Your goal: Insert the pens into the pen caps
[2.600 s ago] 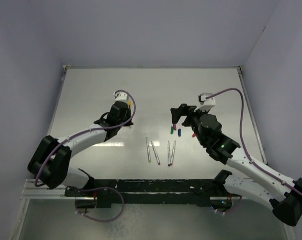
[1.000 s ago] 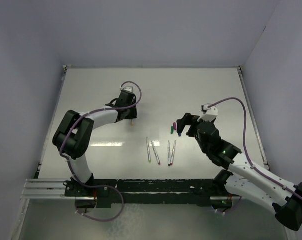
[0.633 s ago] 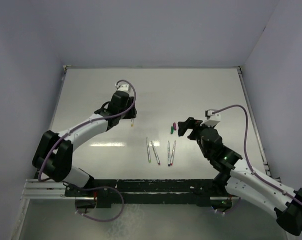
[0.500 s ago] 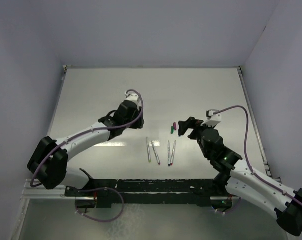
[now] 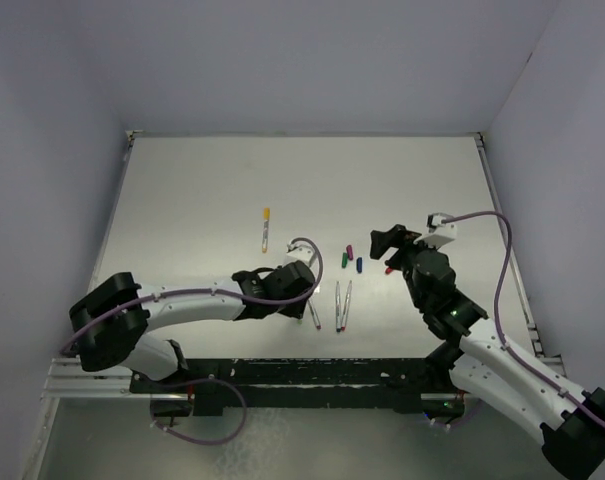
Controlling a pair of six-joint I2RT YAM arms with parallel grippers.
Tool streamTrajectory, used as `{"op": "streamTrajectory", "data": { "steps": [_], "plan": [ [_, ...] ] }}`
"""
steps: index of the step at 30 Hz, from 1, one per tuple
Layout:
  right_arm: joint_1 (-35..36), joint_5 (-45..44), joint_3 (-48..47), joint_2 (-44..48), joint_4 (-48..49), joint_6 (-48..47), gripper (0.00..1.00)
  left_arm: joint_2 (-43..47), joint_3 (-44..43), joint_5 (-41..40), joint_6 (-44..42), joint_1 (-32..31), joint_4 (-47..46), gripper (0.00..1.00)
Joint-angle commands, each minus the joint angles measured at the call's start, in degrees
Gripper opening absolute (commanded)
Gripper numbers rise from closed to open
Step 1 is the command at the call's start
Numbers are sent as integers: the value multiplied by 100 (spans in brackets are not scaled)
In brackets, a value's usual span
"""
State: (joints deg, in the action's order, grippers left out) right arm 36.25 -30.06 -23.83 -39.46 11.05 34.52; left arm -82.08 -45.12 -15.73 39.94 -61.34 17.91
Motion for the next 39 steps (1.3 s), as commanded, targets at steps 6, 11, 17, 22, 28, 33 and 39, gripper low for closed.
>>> {"op": "streamTrajectory", "data": {
  "steps": [6, 11, 17, 22, 28, 33, 39],
  "plan": [
    [-57, 185, -64, 117, -67, 69, 82, -738, -471, -526, 527, -299, 41, 47],
    [-60, 200, -20, 234, -146, 96, 82, -905, -532, -677, 579, -308, -25, 47],
    [-61, 283, 21, 241, -123, 149, 82, -1041, -629, -928, 636, -307, 120, 46],
    [-63, 357, -37, 237, -144, 185, 81, -1220, -796, -1019, 748, -305, 653, 41],
    [-57, 389, -44, 246, -190, 251, 81, -1038, -582, -1011, 945, -296, 997, 40],
    [-57, 467, -45, 246, -170, 307, 79, -679, -268, -706, 889, -109, 882, 39],
    [-61, 530, -42, 220, -130, 372, 78, -570, -240, -571, 431, 179, 840, 39]
  ]
}}
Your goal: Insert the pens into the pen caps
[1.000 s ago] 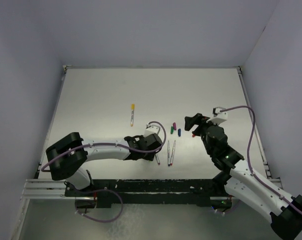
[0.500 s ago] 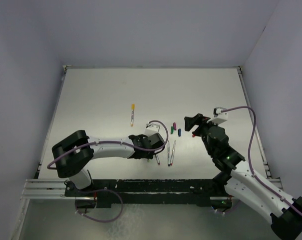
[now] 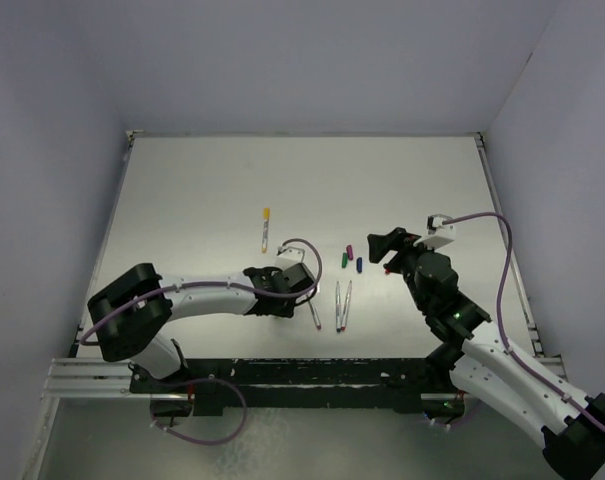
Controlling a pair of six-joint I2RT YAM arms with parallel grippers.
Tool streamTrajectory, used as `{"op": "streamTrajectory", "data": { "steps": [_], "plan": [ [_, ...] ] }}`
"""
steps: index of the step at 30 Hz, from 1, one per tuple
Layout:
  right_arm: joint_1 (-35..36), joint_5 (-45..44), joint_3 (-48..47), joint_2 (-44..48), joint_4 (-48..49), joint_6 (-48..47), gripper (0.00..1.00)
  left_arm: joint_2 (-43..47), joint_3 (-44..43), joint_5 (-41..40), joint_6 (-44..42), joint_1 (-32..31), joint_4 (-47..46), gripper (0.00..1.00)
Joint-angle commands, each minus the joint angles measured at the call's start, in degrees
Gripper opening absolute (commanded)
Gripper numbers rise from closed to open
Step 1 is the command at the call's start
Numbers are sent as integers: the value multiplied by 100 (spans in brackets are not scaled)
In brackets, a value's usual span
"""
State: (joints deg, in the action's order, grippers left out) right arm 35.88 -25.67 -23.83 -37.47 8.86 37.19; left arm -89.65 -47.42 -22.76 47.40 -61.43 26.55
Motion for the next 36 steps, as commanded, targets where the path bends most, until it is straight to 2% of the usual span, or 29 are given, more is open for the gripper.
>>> {"op": "streamTrajectory", "data": {
  "steps": [1, 6, 13, 23, 36],
  "plan": [
    [-23, 97, -40, 14, 89, 109, 78, 185, -13, 193, -420, 267, -83, 39],
    [-20, 97, -27, 63, 55, 143, 78, 153, -15, 826, -1072, 722, -487, 40],
    [-19, 28, -31, 223, -6, 143, 77, -32, -171, 1219, -1445, 801, -524, 38],
    [-21, 30, -4, 490, -140, 178, 77, 87, -133, 1178, -1289, 796, -102, 38],
    [-21, -63, 67, 625, -235, 169, 77, -312, -171, 966, -1252, 798, -246, 36]
  ]
}}
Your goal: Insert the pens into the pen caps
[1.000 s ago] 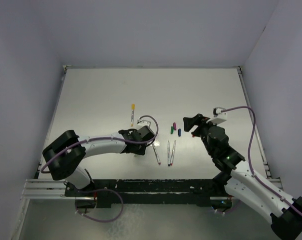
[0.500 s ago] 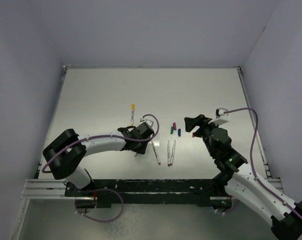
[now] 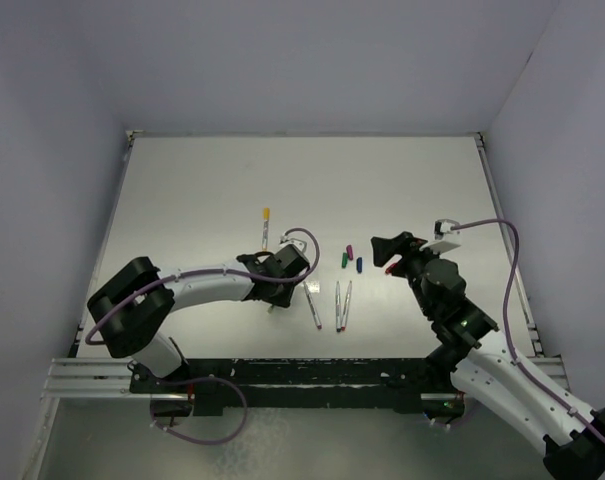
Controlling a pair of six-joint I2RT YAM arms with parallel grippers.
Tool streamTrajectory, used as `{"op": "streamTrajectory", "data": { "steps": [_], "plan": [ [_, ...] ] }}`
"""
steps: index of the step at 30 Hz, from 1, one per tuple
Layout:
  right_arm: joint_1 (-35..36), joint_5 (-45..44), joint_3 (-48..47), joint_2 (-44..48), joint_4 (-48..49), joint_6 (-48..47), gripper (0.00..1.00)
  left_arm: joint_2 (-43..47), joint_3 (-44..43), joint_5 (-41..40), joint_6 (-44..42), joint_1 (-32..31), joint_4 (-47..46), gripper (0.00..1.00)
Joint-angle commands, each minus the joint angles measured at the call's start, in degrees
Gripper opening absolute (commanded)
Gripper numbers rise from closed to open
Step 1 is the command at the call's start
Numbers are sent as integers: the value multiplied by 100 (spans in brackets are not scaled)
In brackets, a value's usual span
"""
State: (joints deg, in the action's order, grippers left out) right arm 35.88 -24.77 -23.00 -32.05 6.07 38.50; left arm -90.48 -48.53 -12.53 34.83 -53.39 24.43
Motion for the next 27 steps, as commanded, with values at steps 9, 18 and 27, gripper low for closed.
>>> {"op": "streamTrajectory", "data": {
  "steps": [9, 18, 27],
  "plan": [
    [-20, -173, -17, 110, 60, 78, 76, -364, -161, -38, -56, -4, -14, 36],
    [-22, -192, 2, 231, -17, 90, 76, -324, -89, -68, 10, -1, 178, 31],
    [-24, -188, -15, 261, -17, 136, 75, -613, -189, -162, -9, 3, 293, 15]
  ]
}}
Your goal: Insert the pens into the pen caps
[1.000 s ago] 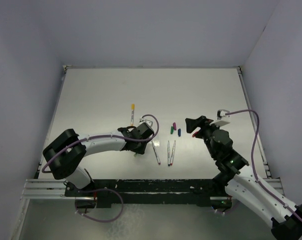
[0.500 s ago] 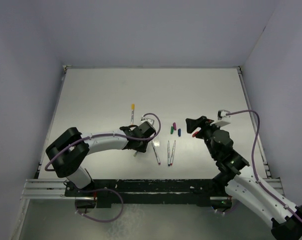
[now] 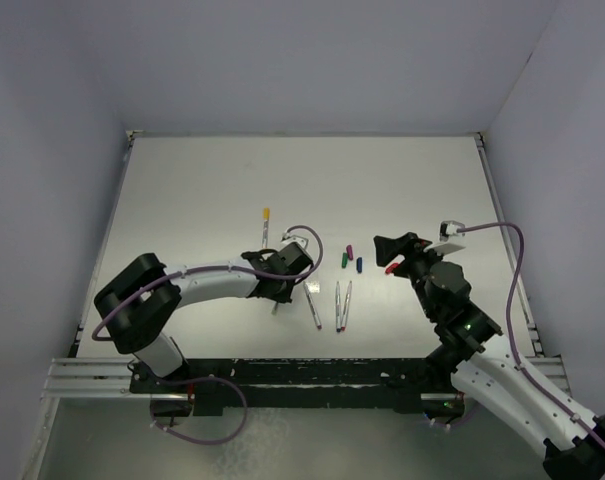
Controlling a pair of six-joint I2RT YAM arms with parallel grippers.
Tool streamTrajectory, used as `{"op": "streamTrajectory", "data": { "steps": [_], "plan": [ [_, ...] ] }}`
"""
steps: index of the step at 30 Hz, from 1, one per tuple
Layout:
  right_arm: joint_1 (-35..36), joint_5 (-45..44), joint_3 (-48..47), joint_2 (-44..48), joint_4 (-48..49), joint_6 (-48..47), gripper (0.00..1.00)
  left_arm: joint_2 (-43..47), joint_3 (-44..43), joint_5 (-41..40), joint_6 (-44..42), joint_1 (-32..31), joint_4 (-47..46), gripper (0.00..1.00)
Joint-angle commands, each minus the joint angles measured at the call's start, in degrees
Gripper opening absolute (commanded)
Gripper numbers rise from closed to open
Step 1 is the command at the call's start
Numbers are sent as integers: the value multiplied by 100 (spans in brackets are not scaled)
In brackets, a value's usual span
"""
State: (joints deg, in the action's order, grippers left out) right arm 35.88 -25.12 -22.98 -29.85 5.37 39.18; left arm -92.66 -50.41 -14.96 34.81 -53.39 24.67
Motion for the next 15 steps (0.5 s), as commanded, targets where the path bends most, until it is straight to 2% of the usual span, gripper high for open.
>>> {"op": "streamTrajectory", "data": {
  "steps": [1, 3, 9, 15],
  "plan": [
    [-24, -153, -15, 34, 40, 53, 75, -445, -7, 73, -10, -3, 263, 11],
    [-23, -161, -32, 19, -1, 40, 73, -529, 1, 72, -10, -4, 223, 0],
    [-20, -196, -90, -152, -115, -47, 59, -444, 84, 151, -52, 2, 0, 0],
    [-22, -235, -271, -540, -90, -321, 42, 405, 11, 75, -134, -4, 37, 0]
  ]
}}
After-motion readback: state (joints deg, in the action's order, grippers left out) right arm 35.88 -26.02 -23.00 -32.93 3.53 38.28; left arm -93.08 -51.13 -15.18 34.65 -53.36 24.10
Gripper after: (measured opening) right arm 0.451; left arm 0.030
